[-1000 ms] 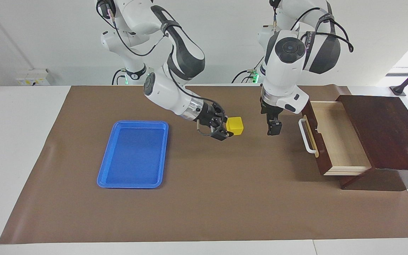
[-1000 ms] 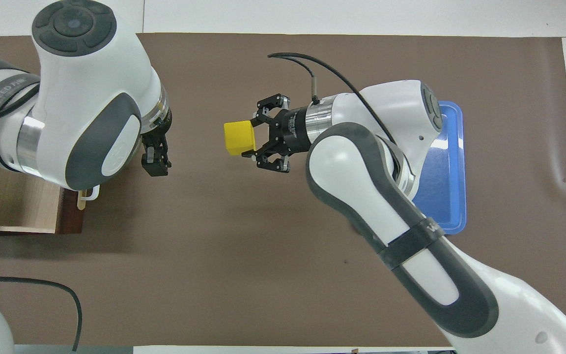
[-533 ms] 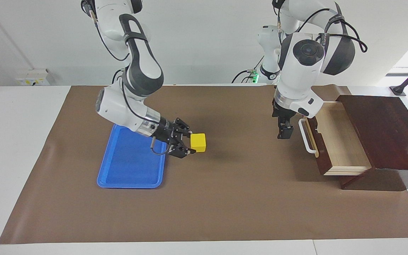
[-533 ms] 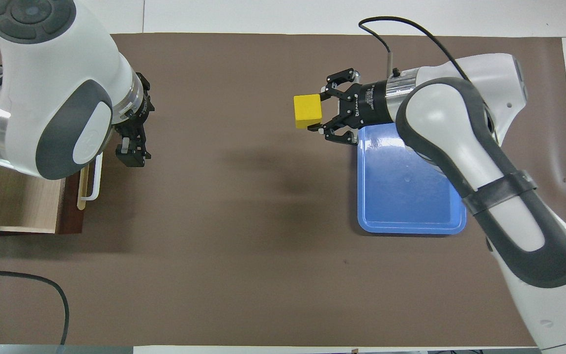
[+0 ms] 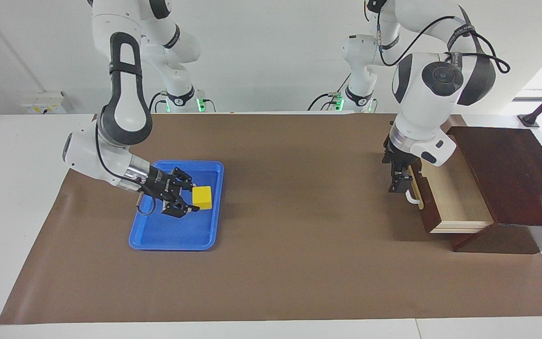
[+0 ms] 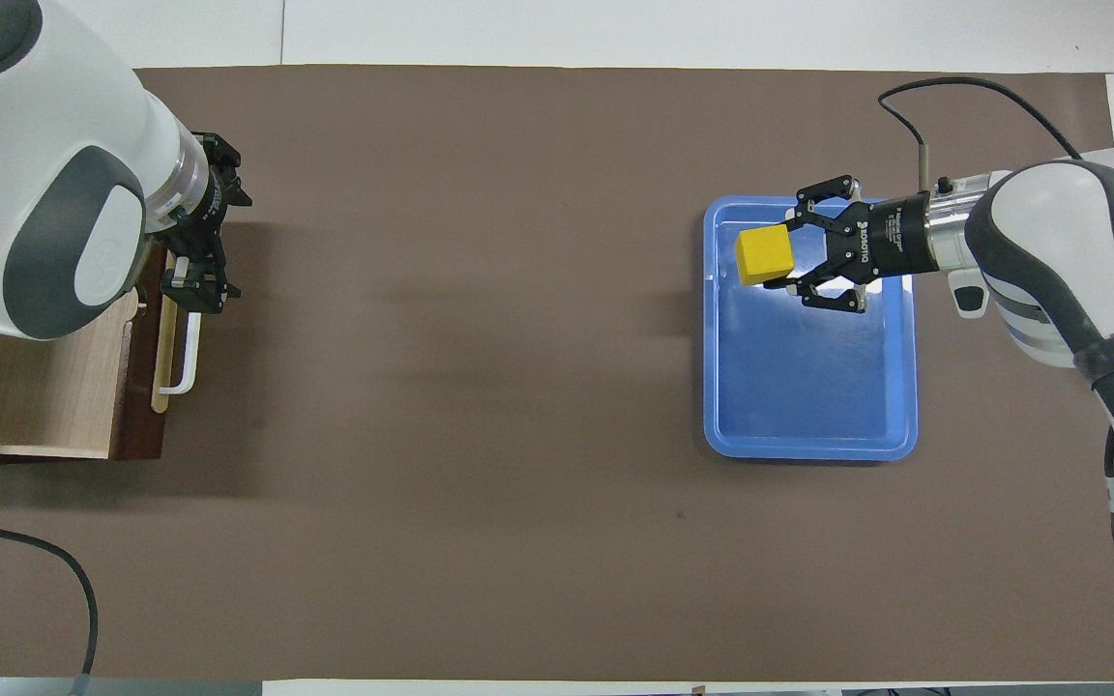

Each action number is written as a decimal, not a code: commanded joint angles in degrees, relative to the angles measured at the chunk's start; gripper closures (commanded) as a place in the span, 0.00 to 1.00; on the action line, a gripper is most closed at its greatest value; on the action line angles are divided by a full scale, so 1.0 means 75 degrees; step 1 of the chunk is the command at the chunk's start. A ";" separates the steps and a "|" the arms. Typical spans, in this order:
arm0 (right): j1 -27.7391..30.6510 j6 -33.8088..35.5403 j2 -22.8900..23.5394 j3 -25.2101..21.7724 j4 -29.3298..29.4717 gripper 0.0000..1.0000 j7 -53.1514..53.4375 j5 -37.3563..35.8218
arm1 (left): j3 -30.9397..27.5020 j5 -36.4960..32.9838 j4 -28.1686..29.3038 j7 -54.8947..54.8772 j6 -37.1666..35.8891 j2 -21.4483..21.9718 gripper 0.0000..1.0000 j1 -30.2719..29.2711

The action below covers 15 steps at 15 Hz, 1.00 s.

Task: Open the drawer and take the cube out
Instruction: 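Carry the cube over the blue tray with the right gripper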

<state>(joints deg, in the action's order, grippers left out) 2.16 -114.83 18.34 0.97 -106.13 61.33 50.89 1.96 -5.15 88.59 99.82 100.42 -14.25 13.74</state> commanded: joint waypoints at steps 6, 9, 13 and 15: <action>0.1059 -0.0192 -0.0406 0.0070 -0.1610 1.00 -0.2080 -0.0376 | -0.0027 -0.0133 0.2575 -0.0266 0.1665 0.1196 0.00 -0.0753; 0.1189 -0.0450 -0.0394 0.0081 -0.1938 1.00 -0.2446 -0.0364 | -0.0027 -0.0133 0.2872 -0.0581 0.1787 0.1314 0.00 -0.0988; 0.1177 -0.0731 -0.0348 0.0093 -0.1998 1.00 -0.2400 -0.0224 | -0.0039 -0.0156 0.2919 -0.1225 0.1739 0.1361 0.00 -0.1315; 0.1142 -0.0918 -0.0347 0.0093 -0.2137 1.00 -0.2411 0.0010 | -0.0039 -0.0238 0.2849 -0.1483 0.1774 0.1326 0.00 -0.1468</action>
<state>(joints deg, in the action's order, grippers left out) 10.66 -119.74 17.57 1.22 -119.55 43.70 49.47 1.47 -5.45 108.07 91.01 112.29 -6.03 4.34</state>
